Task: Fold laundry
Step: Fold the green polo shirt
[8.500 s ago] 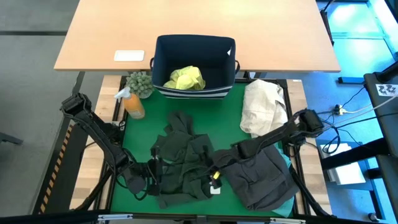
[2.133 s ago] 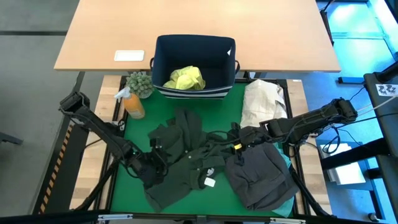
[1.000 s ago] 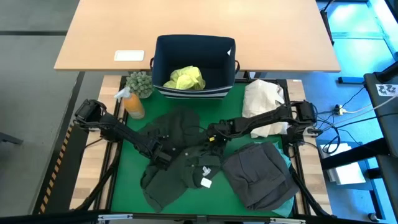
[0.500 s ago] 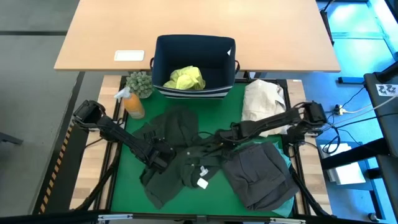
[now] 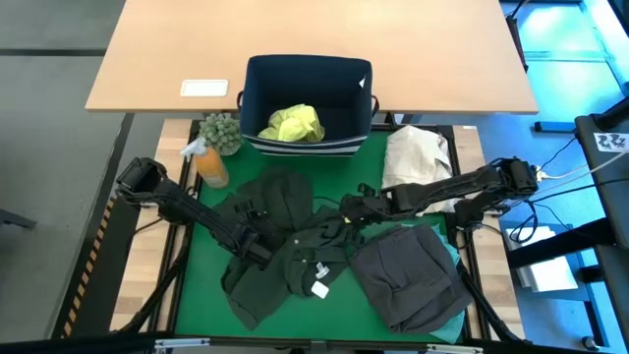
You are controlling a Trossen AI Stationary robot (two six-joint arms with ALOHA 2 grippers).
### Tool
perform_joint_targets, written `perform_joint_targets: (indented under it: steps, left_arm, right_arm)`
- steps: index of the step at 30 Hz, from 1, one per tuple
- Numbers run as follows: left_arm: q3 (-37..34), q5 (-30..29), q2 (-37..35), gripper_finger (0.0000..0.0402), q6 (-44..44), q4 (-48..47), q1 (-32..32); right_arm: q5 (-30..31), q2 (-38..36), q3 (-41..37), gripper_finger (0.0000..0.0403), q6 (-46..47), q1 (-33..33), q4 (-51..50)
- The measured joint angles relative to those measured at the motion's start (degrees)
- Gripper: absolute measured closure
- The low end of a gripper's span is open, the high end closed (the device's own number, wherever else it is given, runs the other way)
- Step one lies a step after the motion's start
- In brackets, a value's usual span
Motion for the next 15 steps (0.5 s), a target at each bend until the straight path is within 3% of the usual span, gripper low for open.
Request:
perform_joint_targets:
  steps: [7,15]
  left_arm:
    - [8.3,-2.3,0.0,0.0274,7.1,1.1,-0.7]
    - [8.4,5.8,0.1,0.0274,13.2,21.0,-7.3]
  right_arm:
    - [-2.0,2.1,0.0,0.0398,-4.2,0.0,5.4]
    - [-3.1,6.7,0.0,0.0398,-5.7,-0.3,5.5]
